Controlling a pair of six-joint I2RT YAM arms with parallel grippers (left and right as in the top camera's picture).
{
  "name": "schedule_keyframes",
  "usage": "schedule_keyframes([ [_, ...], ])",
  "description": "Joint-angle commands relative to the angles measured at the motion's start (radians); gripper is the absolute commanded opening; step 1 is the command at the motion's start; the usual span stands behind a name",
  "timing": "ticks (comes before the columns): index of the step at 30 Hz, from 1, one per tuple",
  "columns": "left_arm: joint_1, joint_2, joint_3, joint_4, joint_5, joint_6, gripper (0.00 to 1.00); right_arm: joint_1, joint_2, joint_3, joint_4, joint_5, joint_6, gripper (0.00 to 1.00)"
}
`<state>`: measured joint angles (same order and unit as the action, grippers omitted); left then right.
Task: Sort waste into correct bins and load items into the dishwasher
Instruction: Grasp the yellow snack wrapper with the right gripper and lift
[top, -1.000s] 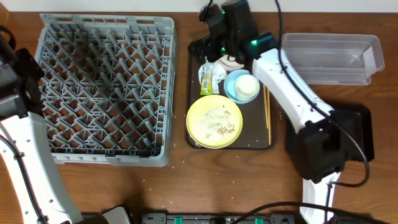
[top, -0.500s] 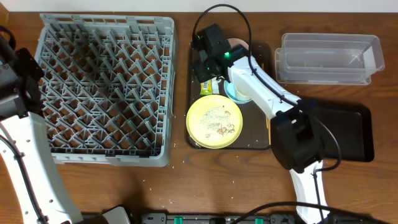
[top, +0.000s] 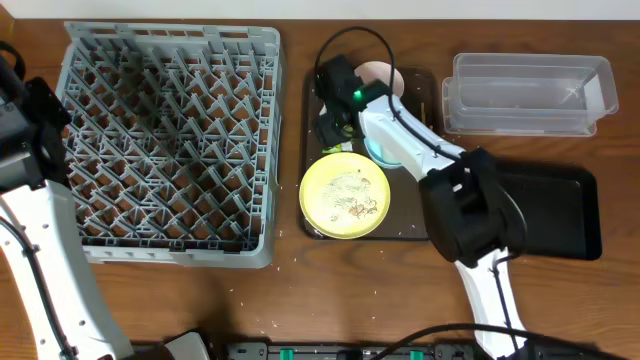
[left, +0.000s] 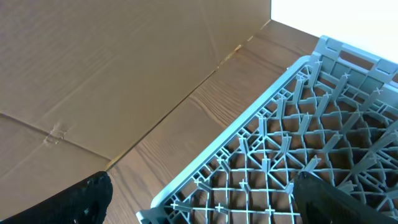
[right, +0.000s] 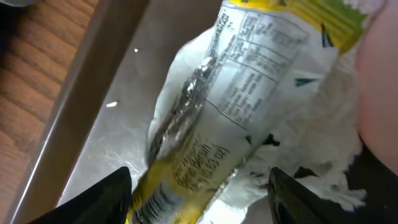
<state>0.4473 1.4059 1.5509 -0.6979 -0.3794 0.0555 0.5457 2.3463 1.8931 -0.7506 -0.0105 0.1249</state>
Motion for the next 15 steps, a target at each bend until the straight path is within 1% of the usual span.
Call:
schedule_keyframes([
  [1, 0.003, 0.006, 0.02, 0.002, -0.002, -0.008, 0.94, -0.006, -0.005, 0.008, 0.013, -0.021, 0.009, 0.63],
  [2, 0.003, 0.006, 0.02, 0.002, -0.002, -0.008, 0.94, -0.009, -0.005, 0.008, 0.013, -0.021, 0.009, 0.59],
  [5, 0.003, 0.006, 0.02, 0.002, -0.002, -0.008, 0.94, -0.016, -0.005, 0.008, 0.006, -0.021, 0.009, 0.39],
  [8, 0.003, 0.006, 0.02, 0.002, -0.002, -0.008, 0.94, -0.019, -0.006, 0.009, 0.002, -0.021, 0.009, 0.24],
  [9, 0.003, 0.006, 0.02, 0.002, -0.002, -0.008, 0.94, -0.019, -0.008, 0.009, 0.002, -0.021, 0.009, 0.17],
  [12, 0.003, 0.006, 0.02, 0.002, -0.002, -0.008, 0.94, -0.026, -0.019, 0.012, 0.002, -0.021, 0.009, 0.02],
  [15, 0.003, 0.006, 0.02, 0.002, -0.002, -0.008, 0.94, -0.038, -0.047, 0.022, 0.002, -0.021, 0.009, 0.01],
])
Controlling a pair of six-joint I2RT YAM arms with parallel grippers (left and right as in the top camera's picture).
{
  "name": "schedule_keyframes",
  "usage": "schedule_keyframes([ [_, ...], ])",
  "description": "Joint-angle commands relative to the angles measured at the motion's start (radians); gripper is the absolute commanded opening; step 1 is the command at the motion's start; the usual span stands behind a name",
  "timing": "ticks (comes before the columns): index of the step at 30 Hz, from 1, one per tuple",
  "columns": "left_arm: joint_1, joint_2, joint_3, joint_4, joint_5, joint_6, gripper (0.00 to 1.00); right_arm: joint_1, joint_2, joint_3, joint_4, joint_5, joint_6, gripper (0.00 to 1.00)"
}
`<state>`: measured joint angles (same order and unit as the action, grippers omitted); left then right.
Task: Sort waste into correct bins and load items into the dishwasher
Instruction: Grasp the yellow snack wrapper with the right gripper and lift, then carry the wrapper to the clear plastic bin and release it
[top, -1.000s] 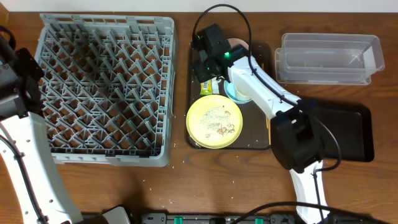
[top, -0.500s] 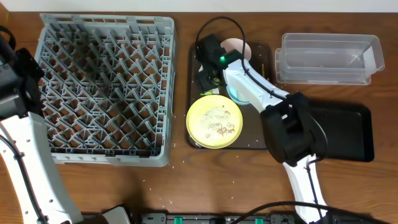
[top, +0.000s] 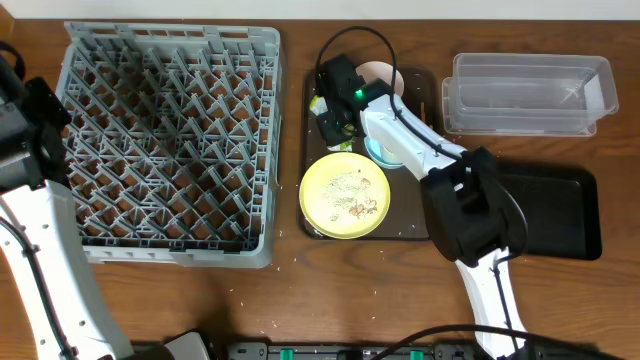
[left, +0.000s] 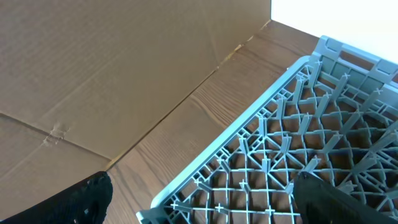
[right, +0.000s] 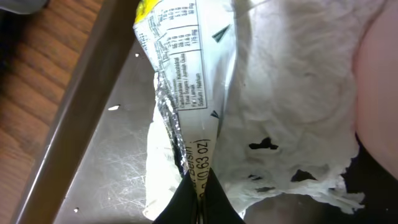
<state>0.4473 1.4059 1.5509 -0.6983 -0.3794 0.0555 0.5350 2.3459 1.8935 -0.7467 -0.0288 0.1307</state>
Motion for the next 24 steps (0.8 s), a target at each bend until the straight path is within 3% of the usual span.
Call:
schedule_keyframes([
  [1, 0.003, 0.006, 0.02, 0.002, -0.002, -0.008, 0.94, -0.033, -0.056, 0.026, -0.002, -0.002, 0.003, 0.01],
  [6, 0.003, 0.006, 0.02, 0.002, -0.002, -0.008, 0.94, -0.073, -0.129, 0.077, -0.002, 0.014, 0.018, 0.01],
  [13, 0.003, 0.006, 0.02, 0.002, -0.002, -0.008, 0.94, -0.218, -0.233, 0.163, 0.006, 0.089, 0.194, 0.02],
  [17, 0.003, 0.006, 0.02, 0.002, -0.002, -0.008, 0.94, -0.333, -0.266, 0.168, -0.021, 0.154, 0.422, 0.02],
  [24, 0.003, 0.006, 0.02, 0.002, -0.002, -0.008, 0.94, -0.529, -0.261, 0.162, -0.323, 0.172, 1.068, 0.02],
])
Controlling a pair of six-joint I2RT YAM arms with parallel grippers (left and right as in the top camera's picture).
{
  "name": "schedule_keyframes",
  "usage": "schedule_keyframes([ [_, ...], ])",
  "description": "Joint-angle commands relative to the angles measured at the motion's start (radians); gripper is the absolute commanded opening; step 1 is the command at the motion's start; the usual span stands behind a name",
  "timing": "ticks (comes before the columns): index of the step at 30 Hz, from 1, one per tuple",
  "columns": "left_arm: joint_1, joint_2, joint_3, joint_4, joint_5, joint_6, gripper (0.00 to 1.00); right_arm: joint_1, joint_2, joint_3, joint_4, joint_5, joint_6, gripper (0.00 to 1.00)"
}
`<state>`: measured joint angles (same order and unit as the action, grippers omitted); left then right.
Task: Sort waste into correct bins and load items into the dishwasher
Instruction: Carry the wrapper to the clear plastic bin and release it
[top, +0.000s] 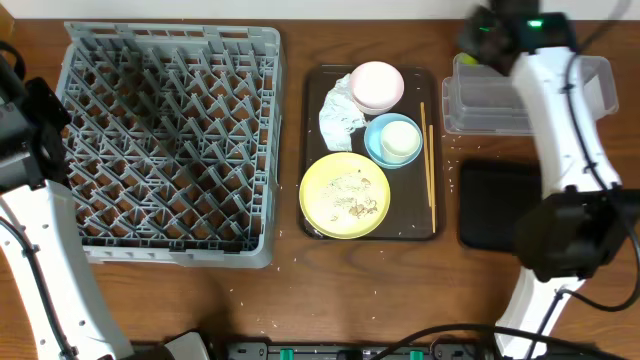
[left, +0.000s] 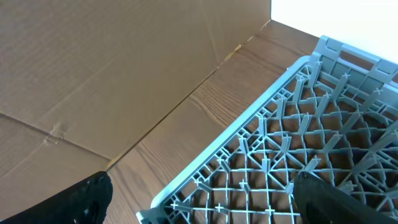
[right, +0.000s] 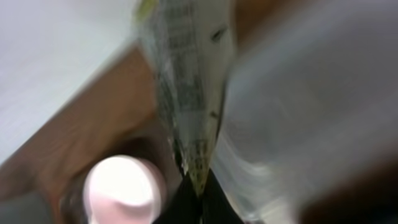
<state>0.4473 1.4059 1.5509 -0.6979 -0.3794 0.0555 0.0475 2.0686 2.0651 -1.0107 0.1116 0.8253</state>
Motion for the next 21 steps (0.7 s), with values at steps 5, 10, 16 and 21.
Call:
schedule_keyframes([
  [5, 0.003, 0.006, 0.02, 0.002, -0.002, -0.008, 0.94, -0.119, 0.025, -0.039, -0.172, 0.072, 0.623, 0.02],
  [10, 0.003, 0.006, 0.02, 0.002, -0.002, -0.008, 0.94, -0.159, 0.029, -0.068, -0.146, 0.082, 0.663, 0.03],
  [16, 0.003, 0.006, 0.02, 0.002, -0.002, -0.008, 0.94, -0.176, 0.032, -0.069, -0.042, 0.128, 0.647, 0.08],
  [21, 0.003, 0.006, 0.02, 0.002, -0.002, -0.008, 0.94, -0.177, 0.034, -0.069, 0.06, 0.127, 0.563, 0.1],
])
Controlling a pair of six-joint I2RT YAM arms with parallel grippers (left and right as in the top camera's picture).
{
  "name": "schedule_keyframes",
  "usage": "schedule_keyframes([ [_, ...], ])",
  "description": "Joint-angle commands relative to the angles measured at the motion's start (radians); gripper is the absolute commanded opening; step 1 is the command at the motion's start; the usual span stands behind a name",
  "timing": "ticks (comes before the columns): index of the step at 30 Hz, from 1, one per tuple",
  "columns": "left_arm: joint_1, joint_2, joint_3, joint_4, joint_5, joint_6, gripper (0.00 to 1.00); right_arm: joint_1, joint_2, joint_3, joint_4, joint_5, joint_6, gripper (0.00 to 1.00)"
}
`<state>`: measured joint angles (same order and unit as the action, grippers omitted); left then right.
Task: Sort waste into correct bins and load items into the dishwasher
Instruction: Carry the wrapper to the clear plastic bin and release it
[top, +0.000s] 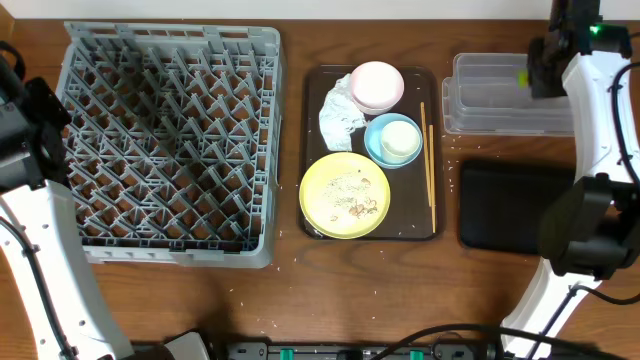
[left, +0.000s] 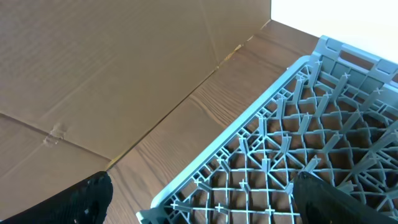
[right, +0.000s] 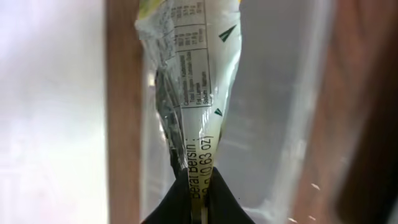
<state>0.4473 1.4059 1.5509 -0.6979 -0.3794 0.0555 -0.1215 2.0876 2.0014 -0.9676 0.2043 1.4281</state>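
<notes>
My right gripper (right: 199, 199) is shut on a yellow-and-silver snack wrapper (right: 193, 81), held over the clear plastic bin (top: 500, 95) at the back right; from overhead a yellow scrap of the wrapper (top: 523, 78) shows by the gripper (top: 545, 70). On the dark tray (top: 313, 150) lie crumpled white paper (top: 338, 110), a pink bowl (top: 377, 85), a blue bowl with a white cup (top: 392, 140), a dirty yellow plate (top: 345, 195) and chopsticks (top: 427, 165). The grey dish rack (top: 165, 140) stands at the left. My left gripper (left: 199, 199) hangs open over the rack's corner (left: 186, 193).
A black bin (top: 520, 205) sits at the right, below the clear one. Crumbs dot the wooden table (top: 290, 290) near its front edge. Brown cardboard (left: 93, 74) lies beyond the table's left side.
My right gripper, still shut on the wrapper, has shifted from the clear bin's left end to over its right part. The left arm has not moved.
My right gripper stood open around the wrapper on the tray's back left, beside the white paper. Then it was shut on the wrapper there. After that it held the wrapper at the clear bin's left end, and now over the bin.
</notes>
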Motion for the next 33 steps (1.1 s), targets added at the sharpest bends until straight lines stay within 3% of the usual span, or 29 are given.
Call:
schedule_keyframes([
  [1, 0.003, 0.006, 0.02, 0.002, -0.002, -0.008, 0.94, -0.008, 0.017, -0.005, 0.024, 0.034, -0.039, 0.14],
  [3, 0.003, 0.006, 0.02, 0.002, -0.002, -0.008, 0.94, -0.008, 0.022, -0.005, 0.024, 0.031, -0.039, 0.24],
  [5, 0.003, 0.006, 0.02, 0.002, -0.002, -0.008, 0.94, -0.008, 0.025, -0.005, 0.013, 0.026, -0.039, 0.45],
  [6, 0.003, 0.006, 0.02, 0.002, -0.002, -0.008, 0.94, -0.008, 0.026, -0.005, 0.006, 0.027, -0.039, 0.51],
  [11, 0.003, 0.006, 0.02, 0.002, -0.002, -0.008, 0.94, -0.006, 0.026, -0.005, 0.047, 0.006, -0.185, 0.64],
  [15, 0.003, 0.006, 0.02, 0.002, -0.002, -0.008, 0.94, 0.001, 0.01, -0.004, 0.183, -0.228, -0.428, 0.77],
  [19, 0.003, 0.006, 0.02, 0.002, -0.002, -0.008, 0.94, 0.037, -0.002, -0.004, 0.42, -0.642, -0.702, 0.73],
  [21, 0.003, 0.006, 0.02, 0.002, -0.002, -0.008, 0.94, 0.073, -0.002, -0.004, 0.5, -0.754, -0.782, 0.69],
  [33, 0.003, 0.006, 0.02, 0.002, -0.002, -0.008, 0.94, 0.433, 0.034, -0.005, 0.298, -0.498, -1.291, 0.68],
])
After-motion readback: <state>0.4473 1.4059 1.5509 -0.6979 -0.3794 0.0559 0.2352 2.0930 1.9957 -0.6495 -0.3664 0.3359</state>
